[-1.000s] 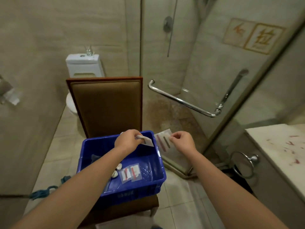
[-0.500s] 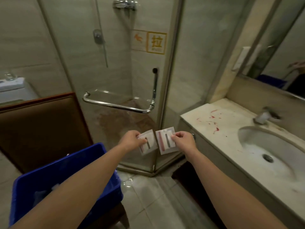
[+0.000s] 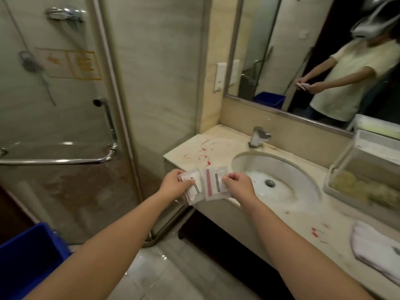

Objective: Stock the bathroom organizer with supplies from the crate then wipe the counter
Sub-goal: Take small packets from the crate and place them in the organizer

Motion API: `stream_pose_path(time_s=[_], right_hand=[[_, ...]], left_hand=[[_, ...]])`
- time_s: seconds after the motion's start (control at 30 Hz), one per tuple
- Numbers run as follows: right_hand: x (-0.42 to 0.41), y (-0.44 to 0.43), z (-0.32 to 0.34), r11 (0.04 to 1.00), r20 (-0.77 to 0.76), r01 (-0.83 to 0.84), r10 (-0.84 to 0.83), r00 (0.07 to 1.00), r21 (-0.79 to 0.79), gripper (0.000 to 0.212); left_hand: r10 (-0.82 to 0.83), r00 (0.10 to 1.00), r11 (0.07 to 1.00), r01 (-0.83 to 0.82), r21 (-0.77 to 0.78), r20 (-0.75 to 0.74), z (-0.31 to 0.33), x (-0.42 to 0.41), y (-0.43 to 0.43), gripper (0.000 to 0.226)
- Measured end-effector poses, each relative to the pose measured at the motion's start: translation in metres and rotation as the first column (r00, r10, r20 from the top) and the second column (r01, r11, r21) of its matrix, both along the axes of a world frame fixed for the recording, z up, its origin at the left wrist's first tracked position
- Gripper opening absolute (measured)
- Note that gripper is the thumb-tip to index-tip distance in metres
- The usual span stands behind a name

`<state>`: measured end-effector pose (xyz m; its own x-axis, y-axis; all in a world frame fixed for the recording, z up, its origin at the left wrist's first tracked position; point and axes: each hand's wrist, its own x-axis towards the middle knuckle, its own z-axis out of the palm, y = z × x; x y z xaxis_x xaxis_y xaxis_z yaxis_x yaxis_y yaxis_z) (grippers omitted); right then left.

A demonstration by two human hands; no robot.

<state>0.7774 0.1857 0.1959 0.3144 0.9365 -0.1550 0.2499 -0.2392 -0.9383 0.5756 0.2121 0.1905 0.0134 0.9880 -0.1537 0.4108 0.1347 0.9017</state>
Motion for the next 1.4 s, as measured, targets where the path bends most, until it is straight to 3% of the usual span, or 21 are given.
stream_pose_path(time_s=[0.13, 0.27, 0.43, 0.7, 0.8, 1.07, 1.27, 1.4], right_hand=[[0.051, -0.014, 0.001, 0.997, -0.099, 0.078, -0.078, 0.992, 0.0, 0.008], [0.092, -0.03, 0.001, 0.989, -0.186, 0.144, -0.14, 0.973, 0.008, 0.004], [0.129, -0.043, -0.006, 0.967, -0.212, 0.253, -0.247, 0.945, 0.0, 0.007], [0.178, -0.055, -0.02, 0.91, -0.225, 0.411, -0.412, 0.883, -0.053, 0.007], [0.198, -0.056, -0.023, 0.874, -0.212, 0.479, -0.484, 0.849, -0.075, 0.012], [0.255, -0.047, -0.027, 0.751, -0.154, 0.657, -0.658, 0.737, -0.06, 0.002], [0.294, -0.038, -0.033, 0.631, -0.153, 0.774, -0.77, 0.619, -0.045, 0.004], [0.309, -0.035, -0.039, 0.545, -0.147, 0.837, -0.832, 0.535, -0.036, 0.003]], left_hand=[[-0.084, 0.992, 0.995, 0.088, -0.043, 0.097, 0.003, 0.061, -0.001, 0.036], [-0.189, 0.977, 0.982, 0.184, 0.052, 0.096, 0.003, 0.108, -0.006, 0.039], [-0.29, 0.953, 0.951, 0.277, 0.135, 0.092, -0.002, 0.154, -0.007, 0.029], [-0.449, 0.883, 0.893, 0.44, 0.092, 0.138, -0.012, 0.222, 0.002, 0.037], [-0.512, 0.839, 0.857, 0.513, 0.047, 0.186, -0.016, 0.25, 0.011, 0.045], [-0.665, 0.713, 0.72, 0.691, -0.061, 0.222, -0.019, 0.337, 0.051, 0.062], [-0.744, 0.617, 0.625, 0.778, -0.058, 0.256, -0.023, 0.399, 0.073, 0.039], [-0.81, 0.535, 0.551, 0.835, -0.003, 0.239, -0.025, 0.426, 0.077, 0.055]])
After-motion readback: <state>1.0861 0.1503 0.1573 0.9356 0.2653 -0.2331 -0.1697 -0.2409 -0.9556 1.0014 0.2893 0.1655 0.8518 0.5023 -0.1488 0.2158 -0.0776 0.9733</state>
